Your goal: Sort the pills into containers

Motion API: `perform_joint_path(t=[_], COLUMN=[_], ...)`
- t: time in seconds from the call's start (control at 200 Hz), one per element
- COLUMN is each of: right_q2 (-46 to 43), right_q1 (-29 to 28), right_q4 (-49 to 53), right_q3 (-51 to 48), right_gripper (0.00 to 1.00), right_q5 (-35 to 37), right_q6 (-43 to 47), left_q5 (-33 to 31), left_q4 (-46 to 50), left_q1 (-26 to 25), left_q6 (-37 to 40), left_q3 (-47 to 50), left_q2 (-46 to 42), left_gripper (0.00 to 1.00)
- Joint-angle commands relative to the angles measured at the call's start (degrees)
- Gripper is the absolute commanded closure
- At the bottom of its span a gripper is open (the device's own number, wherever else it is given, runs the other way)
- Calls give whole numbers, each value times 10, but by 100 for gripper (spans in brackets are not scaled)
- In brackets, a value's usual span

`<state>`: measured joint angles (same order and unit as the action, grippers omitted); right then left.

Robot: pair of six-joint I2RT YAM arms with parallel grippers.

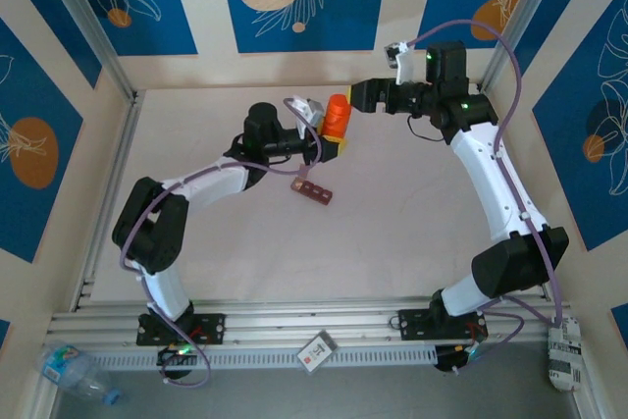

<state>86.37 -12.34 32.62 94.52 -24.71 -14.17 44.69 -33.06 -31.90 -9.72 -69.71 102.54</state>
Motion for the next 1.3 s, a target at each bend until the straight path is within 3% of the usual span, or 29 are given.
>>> perform_joint_path(t=[0.0, 0.38, 1.04, 1.296], right_q2=[0, 45, 60, 48], right_q1=[1, -34, -44, -64], right_q4=[29, 75, 82, 52], right_q3=[24, 73, 63, 17], right_gripper=[12, 12, 43, 54], right_q5=[-60, -29, -22, 43], right_q6=[81, 115, 107, 57], left_q5=[93, 116, 117, 75], left_q4=[-27, -29, -32, -26], left_q1=[8, 9, 9, 8], left_q6=[-48, -66, -69, -54], left_q3=[-34, -45, -48, -46], left_q2=[13, 23, 24, 8], left_gripper=[100, 100, 100, 100])
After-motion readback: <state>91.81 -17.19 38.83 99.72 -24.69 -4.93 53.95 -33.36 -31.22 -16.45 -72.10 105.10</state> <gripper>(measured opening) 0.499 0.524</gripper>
